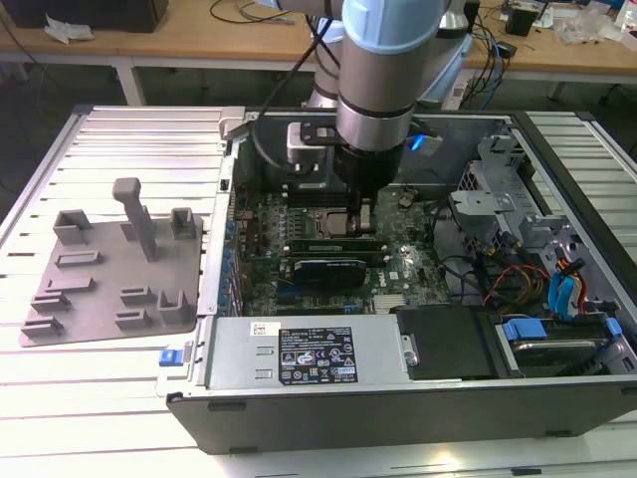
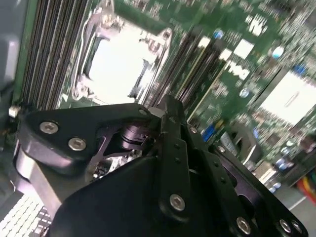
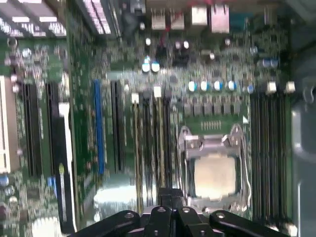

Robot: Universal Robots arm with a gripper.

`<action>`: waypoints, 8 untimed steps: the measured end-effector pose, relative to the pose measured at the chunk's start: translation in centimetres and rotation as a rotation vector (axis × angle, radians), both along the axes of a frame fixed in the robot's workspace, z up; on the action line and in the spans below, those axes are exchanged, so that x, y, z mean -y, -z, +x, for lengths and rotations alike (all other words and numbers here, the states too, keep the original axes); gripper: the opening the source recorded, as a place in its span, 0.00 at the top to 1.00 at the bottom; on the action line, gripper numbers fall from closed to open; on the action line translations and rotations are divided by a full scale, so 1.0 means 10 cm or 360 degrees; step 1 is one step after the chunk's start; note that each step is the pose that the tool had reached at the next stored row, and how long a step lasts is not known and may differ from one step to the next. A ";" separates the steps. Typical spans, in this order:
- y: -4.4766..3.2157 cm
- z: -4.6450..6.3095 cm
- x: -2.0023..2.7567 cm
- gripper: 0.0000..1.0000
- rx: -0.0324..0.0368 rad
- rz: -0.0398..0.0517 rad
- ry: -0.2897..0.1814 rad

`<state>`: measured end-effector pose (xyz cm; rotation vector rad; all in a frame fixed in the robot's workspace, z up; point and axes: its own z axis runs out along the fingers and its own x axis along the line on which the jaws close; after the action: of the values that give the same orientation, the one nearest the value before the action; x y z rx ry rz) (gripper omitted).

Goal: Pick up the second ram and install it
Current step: 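Press down the second ram until it locks into place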

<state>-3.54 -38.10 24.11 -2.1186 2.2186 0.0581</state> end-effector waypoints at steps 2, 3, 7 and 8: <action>0.012 -0.21 0.005 0.92 0.0003 0.0000 0.0000; 0.018 -0.27 0.005 0.92 0.0004 0.0000 0.0000; 0.065 -0.47 0.006 0.92 0.0009 0.0000 0.0000; 0.068 -0.48 0.007 0.92 0.0009 0.0000 0.0000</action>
<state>-8.36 -38.17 23.43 -2.1162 2.2156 0.0518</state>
